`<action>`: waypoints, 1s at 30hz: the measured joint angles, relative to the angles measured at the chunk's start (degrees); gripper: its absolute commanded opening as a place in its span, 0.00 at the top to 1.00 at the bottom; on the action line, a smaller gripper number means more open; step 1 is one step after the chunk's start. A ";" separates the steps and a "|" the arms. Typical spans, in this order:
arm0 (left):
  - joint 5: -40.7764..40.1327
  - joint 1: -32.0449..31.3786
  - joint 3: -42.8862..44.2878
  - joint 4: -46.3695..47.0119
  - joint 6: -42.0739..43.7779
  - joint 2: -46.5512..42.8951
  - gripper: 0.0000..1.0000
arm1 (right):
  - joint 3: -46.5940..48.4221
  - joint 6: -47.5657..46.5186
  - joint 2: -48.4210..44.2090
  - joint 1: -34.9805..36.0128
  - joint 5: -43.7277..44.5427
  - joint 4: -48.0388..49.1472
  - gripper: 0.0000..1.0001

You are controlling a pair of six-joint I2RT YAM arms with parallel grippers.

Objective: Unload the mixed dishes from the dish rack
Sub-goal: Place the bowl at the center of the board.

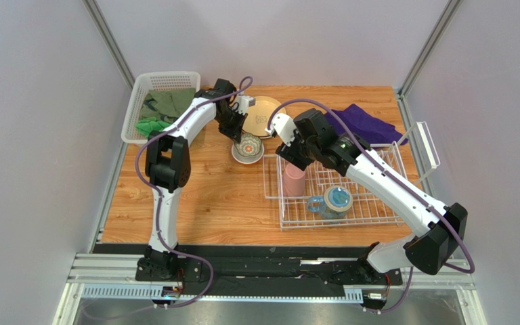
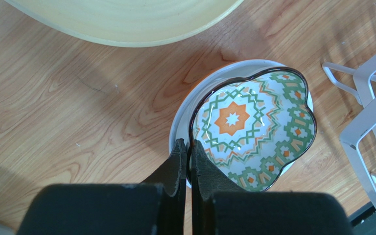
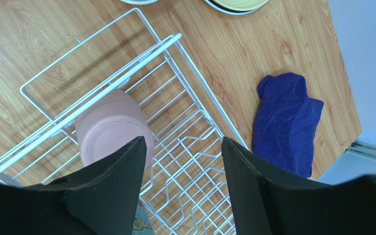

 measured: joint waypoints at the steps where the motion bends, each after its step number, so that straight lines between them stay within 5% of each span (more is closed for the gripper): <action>1: 0.00 0.00 -0.02 0.04 0.00 0.02 0.99 | -0.22 0.00 0.00 -0.07 -0.04 0.02 0.36; 30: -0.31 -0.02 -1.40 0.48 0.20 0.04 0.71 | -4.37 0.02 -1.90 -1.01 -1.66 0.85 0.36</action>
